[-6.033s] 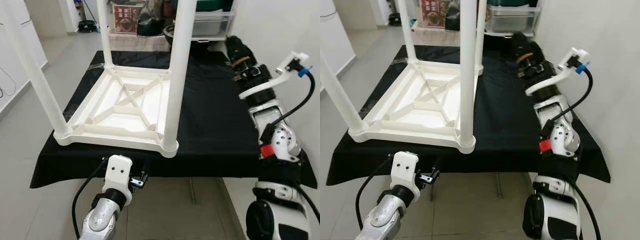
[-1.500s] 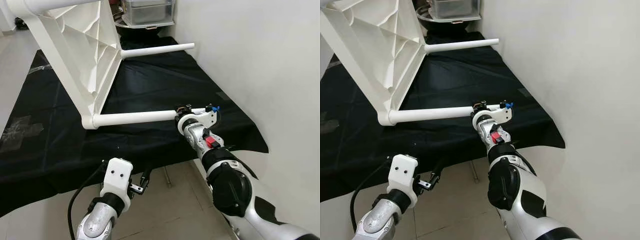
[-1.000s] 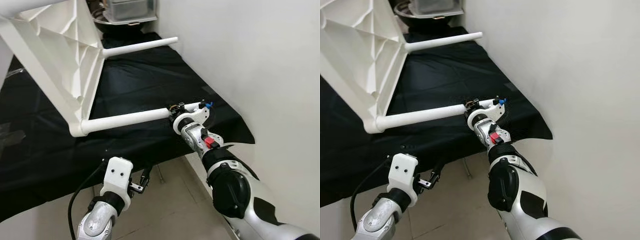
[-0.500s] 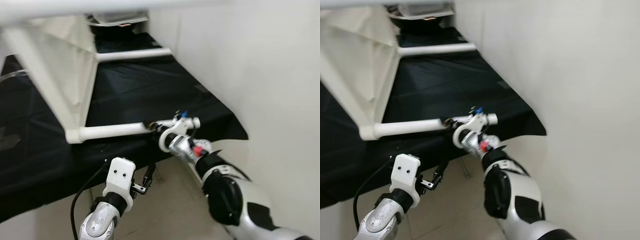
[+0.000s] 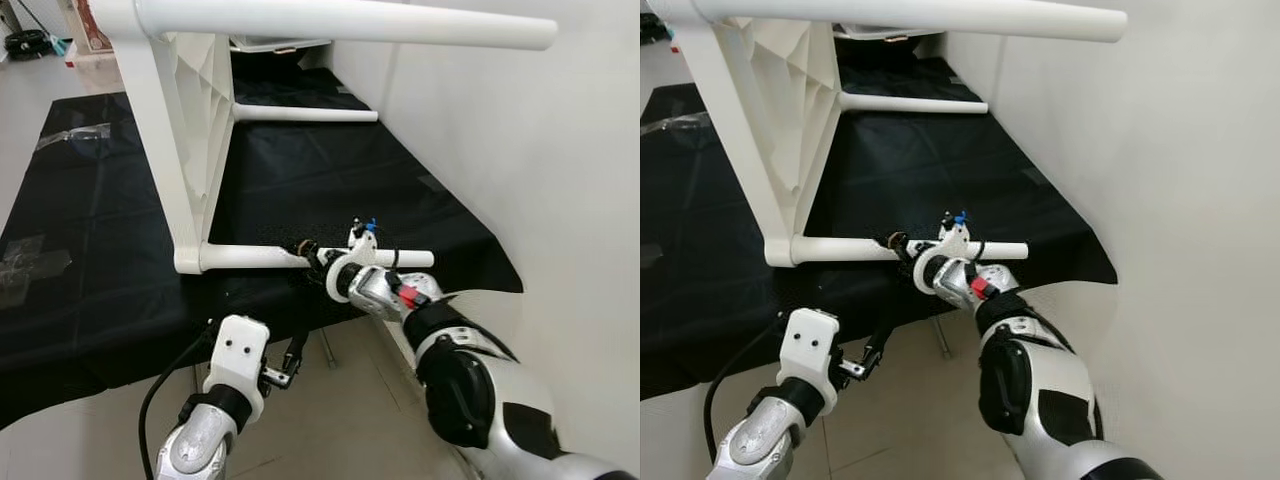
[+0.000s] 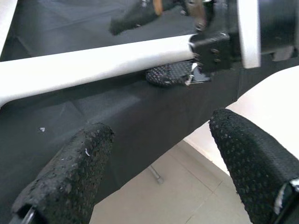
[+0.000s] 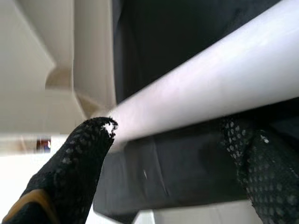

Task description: Building children table

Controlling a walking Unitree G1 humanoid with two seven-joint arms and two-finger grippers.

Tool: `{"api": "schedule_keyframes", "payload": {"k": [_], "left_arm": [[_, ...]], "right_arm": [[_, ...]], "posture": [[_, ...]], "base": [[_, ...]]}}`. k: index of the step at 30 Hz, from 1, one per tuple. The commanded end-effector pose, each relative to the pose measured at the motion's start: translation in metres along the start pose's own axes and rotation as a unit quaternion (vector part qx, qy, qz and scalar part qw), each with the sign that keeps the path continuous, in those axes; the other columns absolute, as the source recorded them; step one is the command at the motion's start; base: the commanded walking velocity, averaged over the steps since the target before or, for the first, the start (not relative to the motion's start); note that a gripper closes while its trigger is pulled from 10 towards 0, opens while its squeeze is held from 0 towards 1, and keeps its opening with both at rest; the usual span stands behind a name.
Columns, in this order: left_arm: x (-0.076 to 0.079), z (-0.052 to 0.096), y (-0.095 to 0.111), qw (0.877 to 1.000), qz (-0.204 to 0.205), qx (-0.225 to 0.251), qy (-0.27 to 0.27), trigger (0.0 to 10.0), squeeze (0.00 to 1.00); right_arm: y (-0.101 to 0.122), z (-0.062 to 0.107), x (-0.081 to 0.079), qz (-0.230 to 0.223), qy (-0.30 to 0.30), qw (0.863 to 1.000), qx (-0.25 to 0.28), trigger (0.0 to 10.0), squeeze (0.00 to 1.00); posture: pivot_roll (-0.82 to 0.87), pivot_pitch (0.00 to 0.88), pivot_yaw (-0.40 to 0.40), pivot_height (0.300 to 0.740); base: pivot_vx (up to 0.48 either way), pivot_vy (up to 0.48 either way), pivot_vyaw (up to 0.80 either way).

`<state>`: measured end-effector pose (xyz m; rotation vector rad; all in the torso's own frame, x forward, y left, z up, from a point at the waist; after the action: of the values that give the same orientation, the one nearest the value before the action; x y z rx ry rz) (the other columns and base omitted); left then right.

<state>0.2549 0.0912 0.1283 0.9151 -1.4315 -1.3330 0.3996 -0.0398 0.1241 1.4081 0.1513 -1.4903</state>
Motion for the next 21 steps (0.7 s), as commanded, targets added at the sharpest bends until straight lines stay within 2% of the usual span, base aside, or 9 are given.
{"api": "schedule_keyframes", "payload": {"k": [1,2,4,10,12,14,15,18,21], "left_arm": [[-0.001,0.001,-0.001,1.000,-0.001,-0.004,0.004,10.0,0.00],[-0.001,0.001,-0.001,1.000,-0.001,-0.004,0.004,10.0,0.00],[-0.001,0.000,-0.001,1.000,0.001,-0.004,0.003,10.0,0.00],[-0.002,-0.001,-0.001,1.000,0.001,-0.005,0.003,10.0,0.00],[-0.003,-0.001,-0.001,1.000,0.000,-0.005,0.003,10.0,0.00],[-0.003,-0.002,-0.001,1.000,0.000,-0.005,0.003,10.0,0.00],[-0.003,-0.002,-0.001,1.000,0.000,-0.004,0.003,10.0,0.00],[-0.005,-0.002,0.001,1.000,0.003,0.001,0.011,10.0,0.00],[-0.014,-0.002,0.007,0.999,0.005,0.014,0.034,10.0,0.00]], "right_arm": [[-0.009,0.001,0.004,0.011,-0.002,1.000,-0.024,10.0,0.00],[-0.009,0.001,0.004,0.011,-0.002,1.000,-0.024,10.0,0.00],[-0.003,0.018,0.002,0.101,0.044,0.993,-0.043,10.0,0.00],[-0.002,0.050,-0.008,0.206,0.124,0.969,-0.058,10.0,0.00],[-0.008,0.061,-0.016,0.277,0.159,0.945,-0.070,10.0,0.00],[-0.009,0.063,-0.017,0.289,0.165,0.940,-0.073,10.0,0.00],[-0.011,0.067,-0.019,0.331,0.178,0.924,-0.075,10.0,0.00],[0.015,0.063,-0.023,0.422,0.133,0.897,-0.004,10.0,0.00],[0.047,0.060,-0.031,0.457,0.062,0.884,0.078,10.0,0.00]], "posture": [[0.09,0.114,-0.060,0.740],[0.09,0.114,-0.060,0.740],[0.08,0.117,-0.054,0.740],[0.08,0.119,-0.054,0.740],[0.07,0.120,-0.050,0.740],[0.08,0.119,-0.050,0.740],[0.08,0.119,-0.051,0.740],[0.08,0.118,-0.051,0.740],[0.07,0.119,-0.050,0.740]], "base": [[0.000,0.000,0.00],[0.000,0.000,0.00],[0.000,0.000,0.00],[0.000,0.000,0.00],[0.000,0.000,0.00],[0.000,0.000,0.00],[0.000,0.000,0.00],[0.000,0.000,0.00],[0.000,0.000,0.00]]}}
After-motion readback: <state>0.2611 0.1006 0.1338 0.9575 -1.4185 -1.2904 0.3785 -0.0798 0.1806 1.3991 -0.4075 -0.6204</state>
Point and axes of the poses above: a point about 5 cm out from each wrist's last joint towards the gripper, its own z axis pointing back from the gripper into the wrist, its own y axis along the axis of the wrist's last joint, x = y × z, the point moved 4 cm from there along -z, pointing out of the wrist towards the gripper, and after that the axes turned 11 degrees about z, right-handed, at the moved point
